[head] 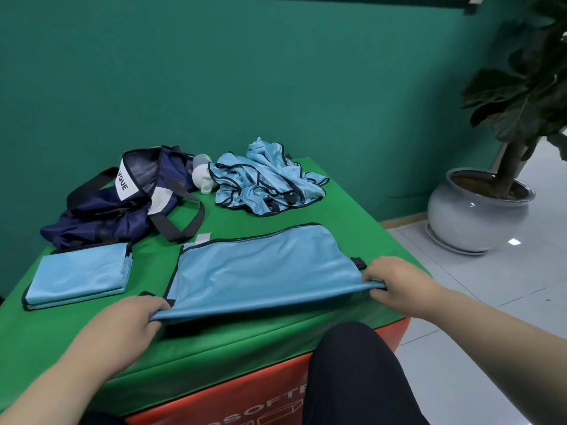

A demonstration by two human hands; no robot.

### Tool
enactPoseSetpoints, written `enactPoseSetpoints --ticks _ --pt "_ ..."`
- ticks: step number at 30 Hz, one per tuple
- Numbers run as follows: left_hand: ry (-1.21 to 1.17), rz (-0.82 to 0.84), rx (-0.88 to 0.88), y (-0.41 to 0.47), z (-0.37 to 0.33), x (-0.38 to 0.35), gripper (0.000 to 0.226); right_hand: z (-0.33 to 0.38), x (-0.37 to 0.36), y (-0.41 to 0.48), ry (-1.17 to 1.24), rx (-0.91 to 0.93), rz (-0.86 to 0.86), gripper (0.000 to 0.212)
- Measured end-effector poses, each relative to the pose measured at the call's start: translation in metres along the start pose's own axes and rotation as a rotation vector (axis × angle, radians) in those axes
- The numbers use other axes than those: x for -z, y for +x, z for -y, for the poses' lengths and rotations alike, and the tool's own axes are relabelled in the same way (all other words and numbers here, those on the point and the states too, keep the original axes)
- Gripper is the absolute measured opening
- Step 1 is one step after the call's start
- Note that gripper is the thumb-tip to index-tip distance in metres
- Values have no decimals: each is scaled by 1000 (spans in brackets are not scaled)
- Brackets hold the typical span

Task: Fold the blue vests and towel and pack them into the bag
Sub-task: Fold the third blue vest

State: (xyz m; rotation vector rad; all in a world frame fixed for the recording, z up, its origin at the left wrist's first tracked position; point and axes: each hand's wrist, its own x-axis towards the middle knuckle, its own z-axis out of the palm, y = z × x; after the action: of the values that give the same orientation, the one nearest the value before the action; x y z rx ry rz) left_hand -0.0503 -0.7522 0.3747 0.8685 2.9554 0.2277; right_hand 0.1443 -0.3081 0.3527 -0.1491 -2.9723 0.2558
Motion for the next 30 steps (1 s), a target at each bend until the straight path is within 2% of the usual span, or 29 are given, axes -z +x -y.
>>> enactPoseSetpoints --ticks 3,6,10,13,19,24,30 --pt "-41 40 -33 -4 5 15 19 7 25 -1 79 -155 10 17" --pt "-9 60 -77 -6 8 34 16 15 50 0 132 -216 29 19" --pt "74 6 -77 -11 12 70 10 28 95 3 220 -220 -60 21" --pt "99 -70 -71 -19 8 110 14 42 134 6 236 -221 -75 21" --pt "-110 -249 -11 -44 -4 183 17 63 205 7 175 -187 -189 21" --pt "-203 -182 -21 -56 -8 226 11 81 242 6 173 -149 -274 21" --pt "-53 -205 -79 -31 0 246 13 79 249 31 188 -211 -314 18"
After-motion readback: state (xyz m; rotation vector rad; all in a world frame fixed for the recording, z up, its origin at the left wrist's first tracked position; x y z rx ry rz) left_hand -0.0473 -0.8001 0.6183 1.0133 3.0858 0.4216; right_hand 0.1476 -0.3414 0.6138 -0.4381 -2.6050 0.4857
